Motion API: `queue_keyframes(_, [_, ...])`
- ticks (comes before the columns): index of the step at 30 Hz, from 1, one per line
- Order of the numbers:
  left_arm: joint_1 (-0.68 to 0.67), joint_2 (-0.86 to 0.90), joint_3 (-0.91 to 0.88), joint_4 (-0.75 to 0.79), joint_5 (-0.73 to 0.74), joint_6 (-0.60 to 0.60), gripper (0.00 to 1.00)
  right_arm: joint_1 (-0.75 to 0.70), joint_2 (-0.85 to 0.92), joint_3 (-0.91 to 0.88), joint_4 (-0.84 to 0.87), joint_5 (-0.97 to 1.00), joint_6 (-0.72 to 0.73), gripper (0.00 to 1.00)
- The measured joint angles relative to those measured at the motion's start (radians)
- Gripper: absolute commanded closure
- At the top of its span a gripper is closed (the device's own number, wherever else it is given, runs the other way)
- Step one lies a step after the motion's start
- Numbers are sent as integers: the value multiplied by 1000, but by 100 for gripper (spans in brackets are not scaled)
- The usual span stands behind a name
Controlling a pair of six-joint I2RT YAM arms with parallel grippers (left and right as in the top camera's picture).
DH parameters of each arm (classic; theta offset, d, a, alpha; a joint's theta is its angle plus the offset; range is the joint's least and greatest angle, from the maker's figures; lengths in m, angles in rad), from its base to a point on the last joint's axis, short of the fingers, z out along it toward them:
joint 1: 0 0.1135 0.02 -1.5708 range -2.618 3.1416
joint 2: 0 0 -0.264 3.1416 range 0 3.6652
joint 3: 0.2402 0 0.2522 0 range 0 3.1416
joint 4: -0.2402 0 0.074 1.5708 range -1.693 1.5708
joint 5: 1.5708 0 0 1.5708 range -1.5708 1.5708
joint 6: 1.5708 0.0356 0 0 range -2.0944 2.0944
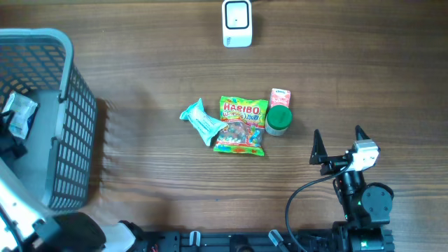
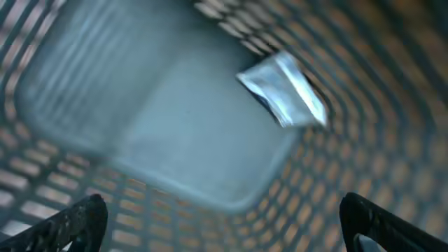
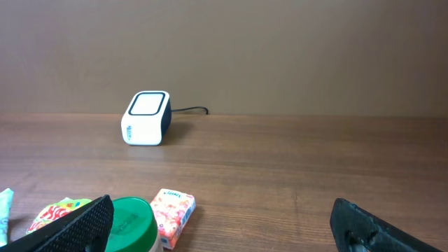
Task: Scan the item barcode
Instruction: 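Reach into the basket and grasp the white Hansaplast pouch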
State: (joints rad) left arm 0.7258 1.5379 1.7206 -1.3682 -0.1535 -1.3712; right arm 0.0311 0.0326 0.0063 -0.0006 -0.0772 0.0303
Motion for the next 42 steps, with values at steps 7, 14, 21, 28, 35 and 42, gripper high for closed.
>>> queue_keyframes(7, [23,201,-52,196,-9,-431,0,0,0,0,0,0,0,0])
queue_keyframes(14, [6,401,-57,439,-21,-437,17,0,0,0,0,0,0,0])
queue_keyframes(21, [-70,478,-57,562,-77,-369,42,0,0,0,0,0,0,0])
queue_keyframes(28, [-78,499,-58,585,-145,-369,48,0,0,0,0,0,0,0])
queue_keyframes(35, [-78,533,-57,641,-202,-369,69,0,0,0,0,0,0,0])
queue_keyframes(42, [-84,581,-55,669,-216,-370,96,0,0,0,0,0,0,0])
